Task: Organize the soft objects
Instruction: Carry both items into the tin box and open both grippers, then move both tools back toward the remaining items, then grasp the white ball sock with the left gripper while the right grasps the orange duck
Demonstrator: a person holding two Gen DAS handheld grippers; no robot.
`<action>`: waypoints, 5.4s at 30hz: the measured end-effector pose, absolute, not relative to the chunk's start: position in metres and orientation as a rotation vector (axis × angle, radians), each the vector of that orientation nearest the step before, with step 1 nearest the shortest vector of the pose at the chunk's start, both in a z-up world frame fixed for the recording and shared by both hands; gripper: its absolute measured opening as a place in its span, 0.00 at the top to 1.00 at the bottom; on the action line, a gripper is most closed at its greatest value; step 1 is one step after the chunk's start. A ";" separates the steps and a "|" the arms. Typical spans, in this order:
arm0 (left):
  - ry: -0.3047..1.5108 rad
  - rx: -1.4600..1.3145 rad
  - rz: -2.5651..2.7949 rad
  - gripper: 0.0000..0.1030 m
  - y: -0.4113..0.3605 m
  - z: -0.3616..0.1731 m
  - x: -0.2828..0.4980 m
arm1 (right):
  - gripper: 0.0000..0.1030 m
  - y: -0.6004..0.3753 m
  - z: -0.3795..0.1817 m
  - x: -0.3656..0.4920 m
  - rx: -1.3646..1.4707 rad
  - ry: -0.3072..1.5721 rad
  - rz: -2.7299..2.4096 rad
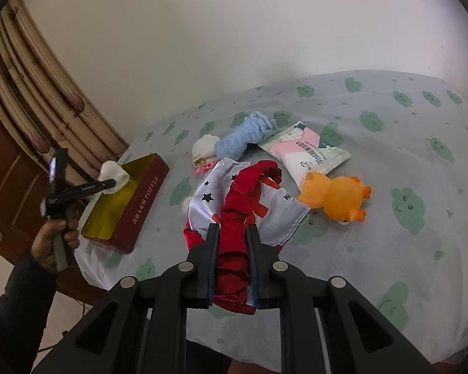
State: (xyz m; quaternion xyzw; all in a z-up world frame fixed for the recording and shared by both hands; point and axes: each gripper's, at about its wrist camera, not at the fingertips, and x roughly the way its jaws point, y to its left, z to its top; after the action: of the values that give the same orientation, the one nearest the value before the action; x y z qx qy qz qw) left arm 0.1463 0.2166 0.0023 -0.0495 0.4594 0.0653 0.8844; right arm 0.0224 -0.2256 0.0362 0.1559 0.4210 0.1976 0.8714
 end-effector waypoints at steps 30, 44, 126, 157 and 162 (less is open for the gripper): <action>0.835 -0.086 0.336 0.51 0.219 0.042 0.087 | 0.85 -0.172 0.070 0.037 0.298 0.863 0.582; 0.728 -0.269 0.488 0.48 0.190 0.031 -0.053 | 0.85 0.026 0.079 0.126 0.224 0.927 0.904; 0.911 0.035 -0.367 0.47 0.006 -0.060 0.118 | 0.00 -0.339 -0.034 0.062 0.176 0.776 0.070; 0.873 -0.180 -0.311 0.76 0.021 -0.011 0.019 | 0.09 -0.243 -0.030 0.121 -0.418 0.920 0.605; 0.875 -0.166 -0.323 0.76 0.016 -0.006 0.015 | 0.36 -0.238 -0.039 0.136 -0.447 0.983 0.638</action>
State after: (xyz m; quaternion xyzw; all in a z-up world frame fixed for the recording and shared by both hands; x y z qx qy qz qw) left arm 0.0154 0.0160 -0.0059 -0.0797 0.4215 -0.1555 0.8898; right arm 0.1360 -0.2384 -0.0392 -0.2089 0.4601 0.2983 0.8097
